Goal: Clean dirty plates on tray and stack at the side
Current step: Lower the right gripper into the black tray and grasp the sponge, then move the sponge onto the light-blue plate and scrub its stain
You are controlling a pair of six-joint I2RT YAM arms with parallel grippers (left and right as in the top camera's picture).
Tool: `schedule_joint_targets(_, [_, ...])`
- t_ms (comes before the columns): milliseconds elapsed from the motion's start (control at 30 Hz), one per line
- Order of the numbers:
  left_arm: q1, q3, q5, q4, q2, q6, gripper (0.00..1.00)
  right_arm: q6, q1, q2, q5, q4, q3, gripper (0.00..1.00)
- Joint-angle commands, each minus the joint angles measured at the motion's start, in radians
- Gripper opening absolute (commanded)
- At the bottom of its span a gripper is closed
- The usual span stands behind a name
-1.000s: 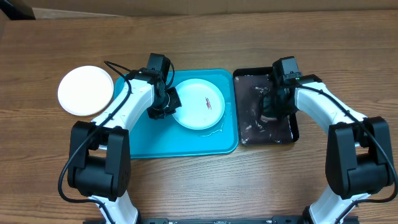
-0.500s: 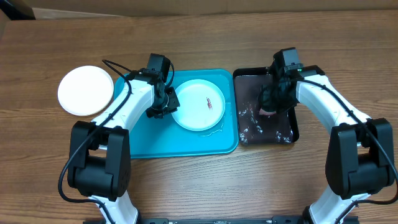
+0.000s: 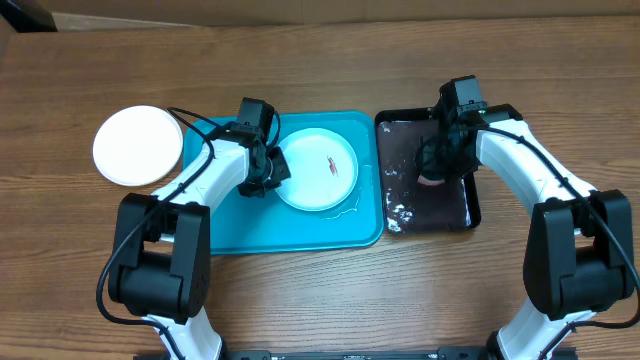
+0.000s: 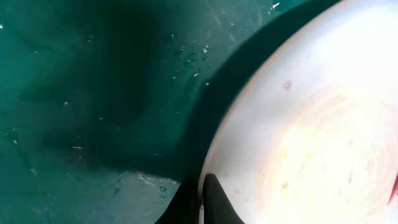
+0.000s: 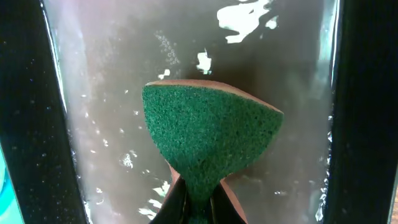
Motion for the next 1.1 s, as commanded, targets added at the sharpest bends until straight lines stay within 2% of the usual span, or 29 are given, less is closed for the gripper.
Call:
schedule_joint_targets(0, [-0.006,-0.008,-0.004,-0.004,0.01,0.0,0.04,-0.005,0.007,-0.026,0.01,-0.064,0.084,0.04])
schedule_joint_targets(100, [-0.006,-0.008,-0.004,-0.006,0.01,0.007,0.04,0.024,0.013,-0.044,0.009,-0.135,0.136,0.04])
schedule_joint_targets(400, [-0.006,-0.008,-0.004,-0.005,0.01,0.006,0.04,0.034,0.121,-0.043,0.182,-0.085,0.097,0.04])
schedule_joint_targets(533, [-0.006,-0.008,-0.004,-0.005,0.01,0.008,0.04,0.022,0.129,-0.039,0.177,-0.049,0.084,0.04])
schedule_joint_targets(600, [-0.006,-0.008,-0.004,-0.007,0.01,0.014,0.04,0.114,0.126,-0.042,0.259,-0.084,0.084,0.04])
schedule_joint_targets(633, [-0.006,-0.008,-0.004,-0.009,0.01,0.014,0.04,0.147,0.122,-0.042,0.235,-0.078,0.084,0.04])
schedule_joint_targets(700, [-0.006,-0.008,-0.004,-0.008,0.01,0.014,0.04,0.036,0.123,-0.042,0.192,-0.068,0.083,0.04])
schedule_joint_targets(767, [-0.006,-0.008,-0.004,-0.007,0.01,0.014,0.04,0.077,0.124,-0.044,0.201,-0.072,0.083,0.04])
schedule_joint_targets(833, [-0.006,-0.008,-0.004,-0.007,0.01,0.014,0.04,0.036,0.124,-0.043,0.147,-0.071,0.083,0.04])
schedule_joint_targets(900, [-0.006,-0.008,-0.004,-0.007,0.01,0.014,0.04,0.084,0.124,-0.043,0.161,-0.074,0.083,0.04])
schedule_joint_targets(967, [-0.006,-0.008,-0.004,-0.007,0.01,0.014,0.04,0.049,0.124,-0.043,0.18,-0.076,0.083,0.04])
schedule_joint_targets(1033, [-0.006,-0.008,-0.004,-0.008,0.01,0.014,0.04,0.101,0.124,-0.044,0.211,-0.084,0.083,0.04])
schedule_joint_targets(1067, [-0.006,-0.008,-0.004,-0.008,0.01,0.014,0.04,0.081,0.124,-0.043,0.187,-0.08,0.083,0.04])
